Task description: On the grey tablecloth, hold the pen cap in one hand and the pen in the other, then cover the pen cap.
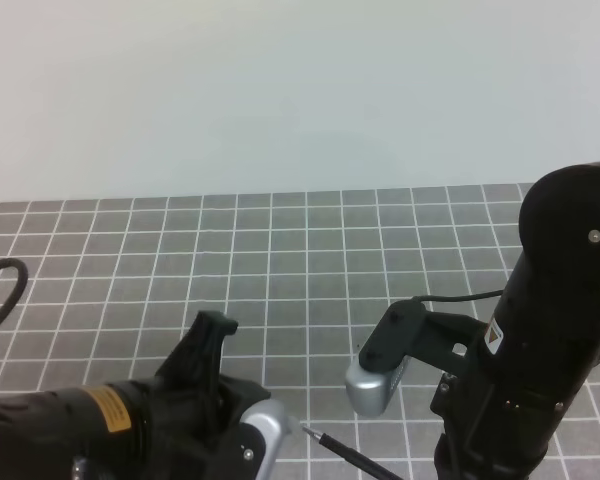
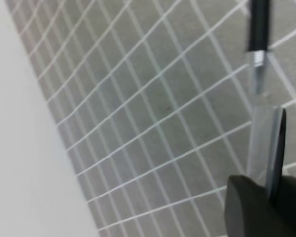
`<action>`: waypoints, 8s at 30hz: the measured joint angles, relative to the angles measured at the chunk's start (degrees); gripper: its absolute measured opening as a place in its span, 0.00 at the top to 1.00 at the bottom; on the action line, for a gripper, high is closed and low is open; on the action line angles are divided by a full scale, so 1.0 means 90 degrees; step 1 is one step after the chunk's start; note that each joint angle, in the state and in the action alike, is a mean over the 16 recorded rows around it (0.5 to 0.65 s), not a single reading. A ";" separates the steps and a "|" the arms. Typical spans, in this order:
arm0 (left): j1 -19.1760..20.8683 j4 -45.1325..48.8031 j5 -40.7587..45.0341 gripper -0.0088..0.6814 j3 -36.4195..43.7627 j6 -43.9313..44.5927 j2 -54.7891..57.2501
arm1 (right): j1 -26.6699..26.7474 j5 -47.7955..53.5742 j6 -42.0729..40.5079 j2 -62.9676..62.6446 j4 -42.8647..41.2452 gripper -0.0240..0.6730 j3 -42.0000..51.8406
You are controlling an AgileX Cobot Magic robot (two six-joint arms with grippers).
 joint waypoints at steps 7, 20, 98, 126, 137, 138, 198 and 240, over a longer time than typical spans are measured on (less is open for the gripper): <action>-0.0033 -0.0012 -0.0092 0.99 0.0000 0.0000 0.0000 | 0.0000 -0.0015 -0.0010 0.0000 0.0016 0.97 0.0000; -0.0399 -0.0159 -0.0124 0.99 0.0000 0.0000 0.0000 | 0.0000 -0.0146 -0.0144 0.0000 0.0166 0.97 0.0000; 0.1399 -0.1643 -0.0827 0.99 0.0000 -0.7103 -0.0013 | -0.1411 -0.3541 0.3750 0.1995 -0.1006 0.71 -0.0007; 0.1407 -0.0335 -0.0811 0.99 0.1438 -0.7723 -0.4533 | -0.0863 -0.2275 0.4884 -0.1379 -0.2524 0.86 0.0482; 0.1407 -0.0350 -0.0526 0.99 0.2122 -0.7708 -0.6484 | -0.0055 -0.2661 0.4904 -0.4208 -0.2675 0.97 0.2520; 0.1407 -0.0361 -0.0499 0.99 0.2135 -0.7708 -0.6575 | -0.0012 -0.2737 0.4903 -0.4473 -0.2701 0.97 0.2733; 0.4724 0.1147 -0.0112 0.99 0.3867 -1.0331 -0.7208 | -0.4959 -0.6004 0.4903 -0.9975 -0.4251 0.97 0.8083; 0.4714 0.3113 0.0137 0.99 0.4135 -1.1718 -0.7183 | -0.5220 -0.6110 0.2876 -1.0061 -0.3020 0.97 0.8085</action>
